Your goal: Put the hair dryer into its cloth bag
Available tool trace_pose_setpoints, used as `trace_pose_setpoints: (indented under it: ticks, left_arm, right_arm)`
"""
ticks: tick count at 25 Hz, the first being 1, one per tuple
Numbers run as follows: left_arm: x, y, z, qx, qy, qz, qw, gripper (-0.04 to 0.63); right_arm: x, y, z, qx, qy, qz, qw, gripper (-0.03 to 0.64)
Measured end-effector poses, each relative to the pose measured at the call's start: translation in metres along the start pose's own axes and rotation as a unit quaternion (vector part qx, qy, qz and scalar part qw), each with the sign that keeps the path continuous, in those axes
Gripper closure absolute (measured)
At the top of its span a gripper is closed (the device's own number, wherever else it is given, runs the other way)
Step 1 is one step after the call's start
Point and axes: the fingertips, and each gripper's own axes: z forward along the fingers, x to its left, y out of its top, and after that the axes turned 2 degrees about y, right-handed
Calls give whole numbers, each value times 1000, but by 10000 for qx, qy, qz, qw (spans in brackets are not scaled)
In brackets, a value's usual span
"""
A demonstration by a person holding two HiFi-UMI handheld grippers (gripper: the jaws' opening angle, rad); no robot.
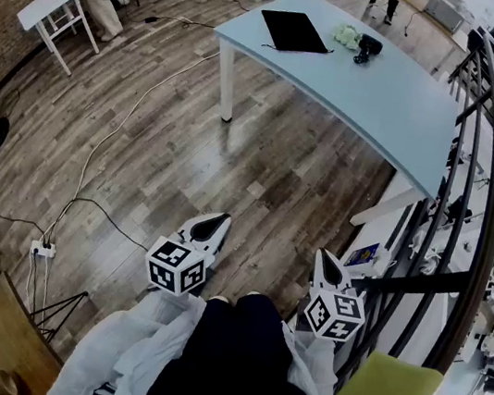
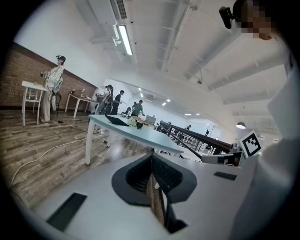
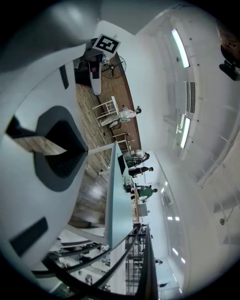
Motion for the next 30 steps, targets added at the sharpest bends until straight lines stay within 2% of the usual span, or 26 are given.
trace_pose_setpoints:
  ticks: [7, 11, 16, 22, 30]
  left_arm:
    - [-31, 8, -15, -20, 335, 662, 9972, 577]
    - [-53, 2, -16, -7, 142, 1052, 9944, 577]
    - [-72, -4, -15, 65, -11, 1118, 9937, 577]
    - [-85, -15, -22, 210, -11, 1258, 9918, 577]
    - [-98, -25, -27, 148, 148, 1205, 9925, 577]
  right_arm:
    - [-21, 15, -41, -300, 0, 617, 9976, 611]
    - [-24, 36, -62, -678, 112, 337, 9971, 611]
    - [-22, 26, -73, -669, 583, 374, 9954, 611]
    - [-23, 16, -83, -649, 656, 389, 9950, 610]
    - [-21, 11, -84, -623, 994, 262, 9928, 611]
